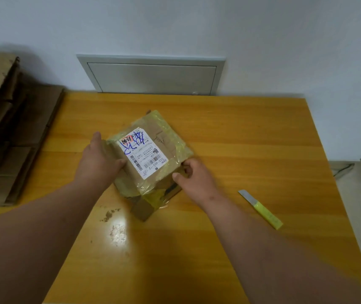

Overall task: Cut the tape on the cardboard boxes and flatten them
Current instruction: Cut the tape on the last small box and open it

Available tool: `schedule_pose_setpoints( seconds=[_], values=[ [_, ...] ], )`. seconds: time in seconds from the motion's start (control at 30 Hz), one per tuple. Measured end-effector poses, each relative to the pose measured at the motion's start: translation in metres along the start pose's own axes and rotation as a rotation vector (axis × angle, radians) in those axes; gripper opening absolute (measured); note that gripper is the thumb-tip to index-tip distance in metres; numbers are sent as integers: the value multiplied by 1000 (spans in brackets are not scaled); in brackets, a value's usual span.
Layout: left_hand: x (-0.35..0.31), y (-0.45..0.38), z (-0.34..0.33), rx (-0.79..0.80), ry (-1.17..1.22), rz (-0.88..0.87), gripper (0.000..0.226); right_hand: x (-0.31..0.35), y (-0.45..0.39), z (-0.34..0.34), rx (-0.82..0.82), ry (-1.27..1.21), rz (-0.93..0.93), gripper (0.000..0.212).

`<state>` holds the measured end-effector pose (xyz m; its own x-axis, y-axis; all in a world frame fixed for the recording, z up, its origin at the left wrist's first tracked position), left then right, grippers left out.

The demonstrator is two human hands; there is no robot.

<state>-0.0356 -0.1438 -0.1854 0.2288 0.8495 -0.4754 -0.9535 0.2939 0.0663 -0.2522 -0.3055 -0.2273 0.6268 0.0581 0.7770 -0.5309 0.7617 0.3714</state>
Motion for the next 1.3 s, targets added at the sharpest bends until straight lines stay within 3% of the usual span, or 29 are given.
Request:
schedule_pose_setpoints(
  seconds=[0.1, 0.2, 0.3, 0.37, 0.5, 0.6, 0.7, 0.83, 0.9, 1.0, 1.1, 1.17, 1.23, 1.3],
  values=[
    [-12, -6, 12, -63, -257, -140, 96, -8, 4, -10, 23, 24, -5, 36],
    [-44, 1, 17, -167, -544, -452, 70, -13, 3, -17, 102, -76, -62, 35],
    [-57, 13, -8, 2, -648, -601, 42, -11, -4, -16, 135, -16, -52, 41],
    [-54, 15, -17, 93, -607, -518, 42, -6, -11, -12, 117, 65, -23, 55],
    [-44, 24, -29, 252, -585, -399, 96, -1, -17, -14, 169, -147, -76, 67],
    [-39, 31, -34, 353, -596, -362, 118, -11, -22, -5, 71, -149, -107, 61],
    [-38, 34, -35, 388, -565, -350, 113, -18, -21, 3, -3, -143, -78, 37],
    [-34, 36, -35, 427, -501, -318, 109, -20, -4, -17, 244, -198, -104, 25],
    [-35, 36, -32, 441, -477, -309, 109, -16, 5, -24, 377, -278, -156, 34],
    [-42, 36, -32, 458, -399, -241, 101, 2, 10, -24, 455, -307, -87, 59],
    [-53, 36, -28, 473, -18, 31, 73, 23, 19, -34, 542, -187, 6, 97],
    [-62, 37, -25, 473, 245, 232, 90, 40, 30, -46, 618, -39, 130, 104],
    [-73, 42, -22, 499, 245, 278, 104, 53, 40, -55, 661, 124, 242, 101],
    [-74, 43, -20, 456, 135, 238, 67, 56, 42, -62, 660, 168, 260, 96]
  ],
)
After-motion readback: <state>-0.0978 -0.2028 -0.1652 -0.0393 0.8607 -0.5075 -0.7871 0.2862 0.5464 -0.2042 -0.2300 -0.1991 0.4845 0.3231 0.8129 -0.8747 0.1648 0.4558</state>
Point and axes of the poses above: each hand's wrist, its own y-axis away from the middle knuckle, its own z-axis out of the back of the hand, x = y × z, the point moved 9 cm from there along -y, towards the middle knuckle, and after that the axes turned 11 degrees about -x, right-handed, at the moved point
